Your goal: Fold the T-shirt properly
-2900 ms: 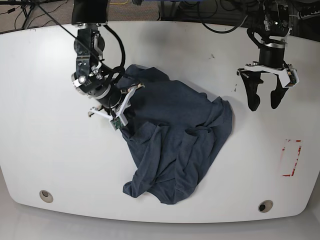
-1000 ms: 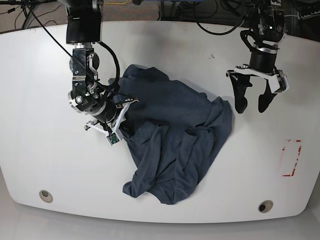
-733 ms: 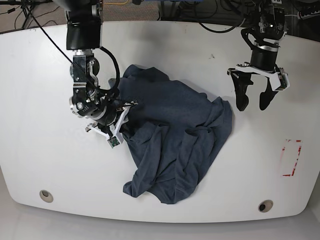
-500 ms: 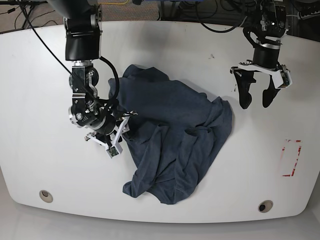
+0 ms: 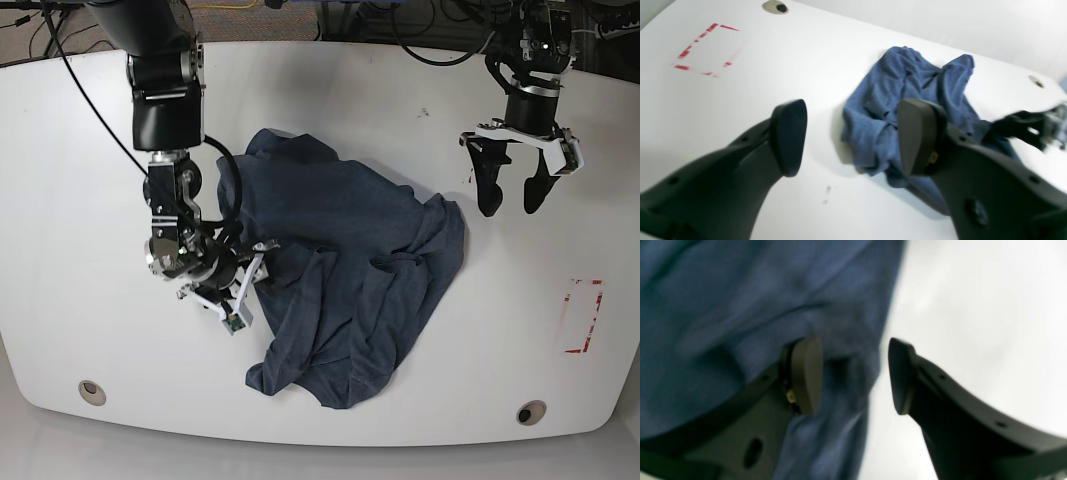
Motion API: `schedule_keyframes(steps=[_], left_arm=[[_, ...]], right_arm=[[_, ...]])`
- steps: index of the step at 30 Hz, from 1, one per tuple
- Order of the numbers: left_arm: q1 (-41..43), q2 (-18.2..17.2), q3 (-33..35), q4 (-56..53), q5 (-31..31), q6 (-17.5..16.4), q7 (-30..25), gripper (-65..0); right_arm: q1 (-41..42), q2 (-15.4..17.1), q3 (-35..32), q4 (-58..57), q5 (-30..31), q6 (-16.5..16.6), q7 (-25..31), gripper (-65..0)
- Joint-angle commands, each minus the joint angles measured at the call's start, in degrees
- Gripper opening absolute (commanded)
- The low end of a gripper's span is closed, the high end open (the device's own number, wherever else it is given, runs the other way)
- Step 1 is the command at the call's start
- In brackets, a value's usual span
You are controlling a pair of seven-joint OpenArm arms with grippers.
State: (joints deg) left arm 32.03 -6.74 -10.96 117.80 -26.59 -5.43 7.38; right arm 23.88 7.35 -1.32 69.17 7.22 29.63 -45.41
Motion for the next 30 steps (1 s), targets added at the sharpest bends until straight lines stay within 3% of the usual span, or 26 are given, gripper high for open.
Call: schedule_keyframes(steps=[1, 12, 20, 30], left_arm=[[-0.19, -0.21, -0.20, 1.33, -0.07, -0.14, -1.14, -24.8], [-0.95, -0.33, 0.00, 1.65, -0.38, -0.29, -0.69, -25.1], [-3.31, -0.11, 3.59, 0.14, -0.51, 0.01, -0.31, -25.1], [-1.76, -0.42, 11.80, -0.49, -0.80, 0.11, 0.77, -25.2]], right_arm=[[3.36, 0.60, 0.20, -1.81, 0.75, 0.05, 1.64, -32.9], [8.53, 2.59, 0.84, -16.36, 0.79, 0.45, 7.13, -25.4], [7.83, 1.81, 0.69, -13.59, 0.48, 0.40, 9.31, -22.3], [8.45, 1.30, 0.51, -15.32, -0.43, -0.12, 10.91, -23.5]])
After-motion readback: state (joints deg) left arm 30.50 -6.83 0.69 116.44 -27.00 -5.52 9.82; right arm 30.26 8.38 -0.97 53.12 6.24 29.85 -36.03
